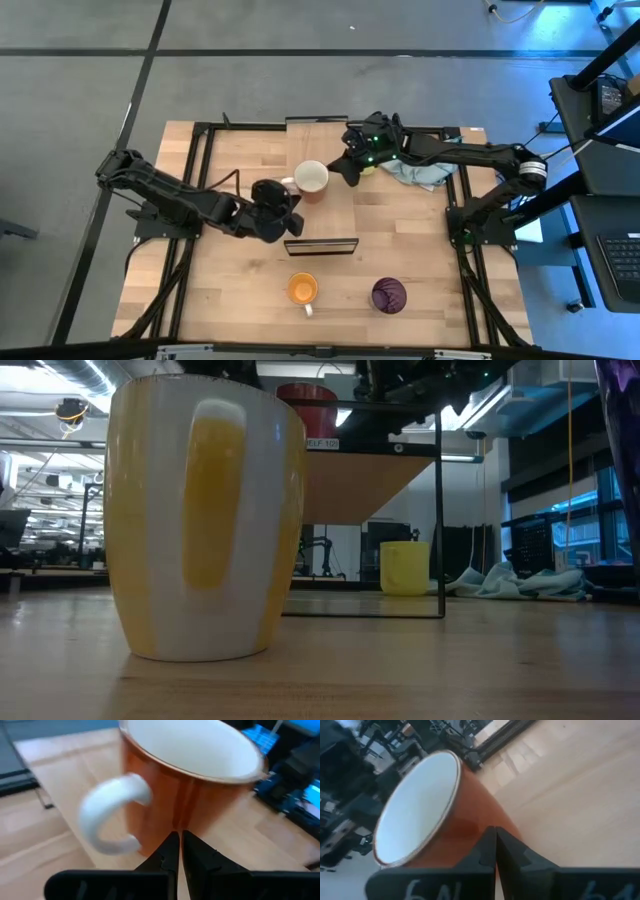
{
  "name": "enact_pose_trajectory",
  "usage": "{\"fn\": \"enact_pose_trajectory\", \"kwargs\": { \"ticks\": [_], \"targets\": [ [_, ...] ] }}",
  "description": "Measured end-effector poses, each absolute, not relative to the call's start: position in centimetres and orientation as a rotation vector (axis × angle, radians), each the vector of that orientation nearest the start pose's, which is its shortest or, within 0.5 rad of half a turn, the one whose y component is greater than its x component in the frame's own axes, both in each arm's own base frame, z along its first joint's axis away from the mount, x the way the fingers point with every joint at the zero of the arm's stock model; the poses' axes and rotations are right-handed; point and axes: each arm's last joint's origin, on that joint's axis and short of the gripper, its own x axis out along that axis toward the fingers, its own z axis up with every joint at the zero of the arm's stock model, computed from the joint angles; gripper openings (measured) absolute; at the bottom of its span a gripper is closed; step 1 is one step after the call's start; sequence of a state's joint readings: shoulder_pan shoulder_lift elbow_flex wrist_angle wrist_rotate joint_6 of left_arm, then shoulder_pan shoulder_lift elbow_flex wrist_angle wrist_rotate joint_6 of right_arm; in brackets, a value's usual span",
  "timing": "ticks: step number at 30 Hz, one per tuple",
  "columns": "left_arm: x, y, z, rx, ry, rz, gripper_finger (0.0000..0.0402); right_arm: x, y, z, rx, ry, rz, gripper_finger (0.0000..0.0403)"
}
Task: Stack small to large cups/mugs on shelf
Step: Put the orange mug on the shelf
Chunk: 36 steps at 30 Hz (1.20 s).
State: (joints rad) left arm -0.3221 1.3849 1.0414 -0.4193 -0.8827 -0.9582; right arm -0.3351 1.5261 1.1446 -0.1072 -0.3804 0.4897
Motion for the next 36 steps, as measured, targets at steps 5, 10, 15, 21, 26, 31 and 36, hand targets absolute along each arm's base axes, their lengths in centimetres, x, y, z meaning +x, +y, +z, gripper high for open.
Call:
{"fn": "enact_pose_trajectory", "kwargs": {
  "ticks": [5,10,15,21,26,31,36],
  "targets": [
    [27.5,-8.1,27.8,-0.480,0.316,0.717,0.0014,32.4,-10.3,28.8,0.648,0.467,-0.086,0.0006],
    [26.9,-9.4,27.8,-0.474,0.297,0.710,0.0014,32.2,-10.3,28.5,0.633,0.498,-0.106,0.0006],
    [25.2,-9.6,28.1,-0.453,0.261,0.787,0.0014,32.2,-10.4,28.5,0.628,0.494,-0.121,0.0006],
    [22.6,-9.2,30.0,-0.441,0.199,0.812,0.0014,32.2,-10.5,28.5,0.629,0.496,-0.125,0.0006],
    [21.0,-7.1,31.3,-0.387,0.168,0.888,0.0014,32.2,-10.5,28.5,0.632,0.492,-0.125,0.0006],
    [20.9,-4.5,31.6,-0.364,0.222,0.966,0.0014,32.2,-10.5,28.5,0.633,0.491,-0.125,0.0006],
    [21.8,-2.5,31.4,-0.363,0.322,0.954,0.0014,32.2,-10.3,28.6,0.642,0.490,-0.126,0.0006]
  ]
}}
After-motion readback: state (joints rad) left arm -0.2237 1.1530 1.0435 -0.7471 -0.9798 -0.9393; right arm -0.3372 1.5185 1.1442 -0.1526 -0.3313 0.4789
